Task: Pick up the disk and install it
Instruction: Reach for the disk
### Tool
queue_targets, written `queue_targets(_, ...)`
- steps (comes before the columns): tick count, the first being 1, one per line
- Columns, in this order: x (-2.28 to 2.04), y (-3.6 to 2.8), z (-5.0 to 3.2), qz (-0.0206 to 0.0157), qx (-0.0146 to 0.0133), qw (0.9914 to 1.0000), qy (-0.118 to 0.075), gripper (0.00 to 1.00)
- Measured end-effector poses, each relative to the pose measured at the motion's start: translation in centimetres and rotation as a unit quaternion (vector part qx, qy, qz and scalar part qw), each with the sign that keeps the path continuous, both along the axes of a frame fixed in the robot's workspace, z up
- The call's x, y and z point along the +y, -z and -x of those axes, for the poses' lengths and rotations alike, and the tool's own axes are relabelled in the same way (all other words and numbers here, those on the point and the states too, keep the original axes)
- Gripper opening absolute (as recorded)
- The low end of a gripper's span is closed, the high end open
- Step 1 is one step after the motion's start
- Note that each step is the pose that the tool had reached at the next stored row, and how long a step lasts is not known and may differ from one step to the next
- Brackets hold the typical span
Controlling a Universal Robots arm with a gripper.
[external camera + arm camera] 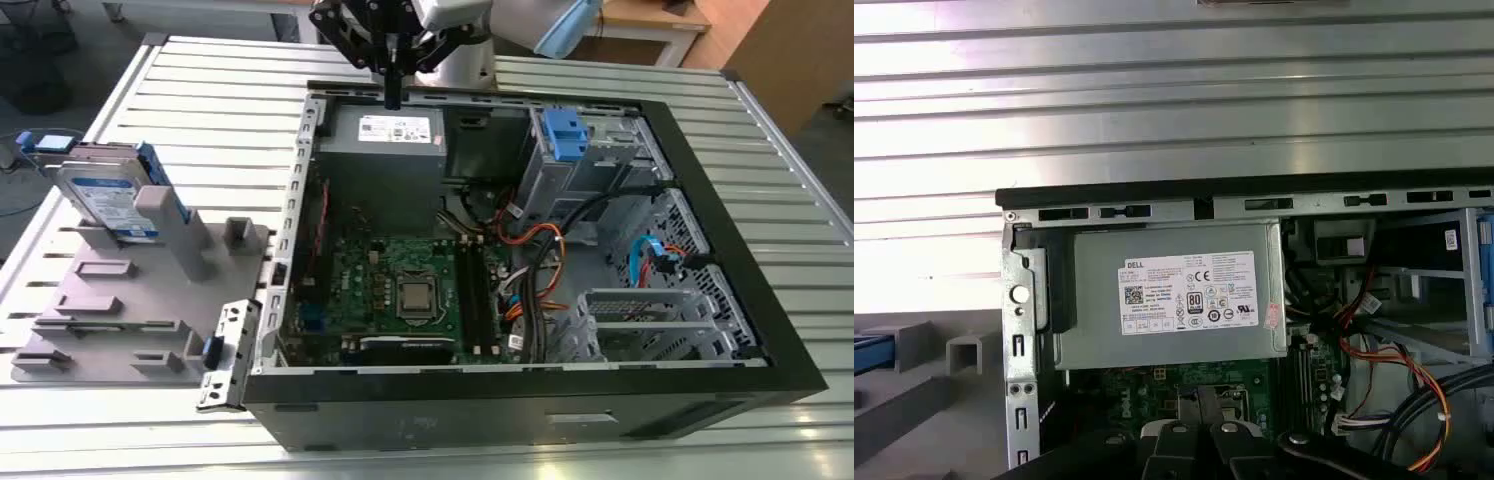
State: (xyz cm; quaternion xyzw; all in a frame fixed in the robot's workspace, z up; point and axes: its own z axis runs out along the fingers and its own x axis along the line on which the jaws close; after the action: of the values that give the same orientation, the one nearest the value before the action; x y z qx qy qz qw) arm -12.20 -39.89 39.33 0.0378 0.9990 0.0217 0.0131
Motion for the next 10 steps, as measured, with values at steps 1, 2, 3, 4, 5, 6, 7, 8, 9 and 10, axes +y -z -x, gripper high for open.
queue_targets(1, 0.0, 0.0, 0.0, 0.0, 0.0, 1.0, 0.0, 0.11)
queue_targets(2, 0.0, 0.0, 0.0, 0.0, 0.0, 1.0, 0.0, 0.11)
queue_targets(3, 0.0, 0.0, 0.01, 0.0, 0.0, 1.0, 0.0, 0.11)
queue_targets(4, 0.0, 0.0, 0.02, 0.0, 0.0, 1.0, 0.0, 0.11)
queue_targets(5, 0.0, 0.0, 0.03, 0.0, 0.0, 1.0, 0.0, 0.11)
queue_targets(6, 0.0, 0.0, 0.05, 0.0001, 0.0, 1.0, 0.0, 0.11)
queue_targets(7, 0.0, 0.0, 0.1, 0.0, 0.0, 1.0, 0.0, 0.11)
queue_targets(8, 0.0, 0.0, 0.14, 0.0, 0.0, 1.0, 0.0, 0.11)
queue_targets(9, 0.0, 0.0, 0.16, 0.0, 0.0, 1.0, 0.0, 0.11)
queue_targets(10, 0.0, 0.0, 0.19, 0.0, 0.0, 1.0, 0.0, 0.11)
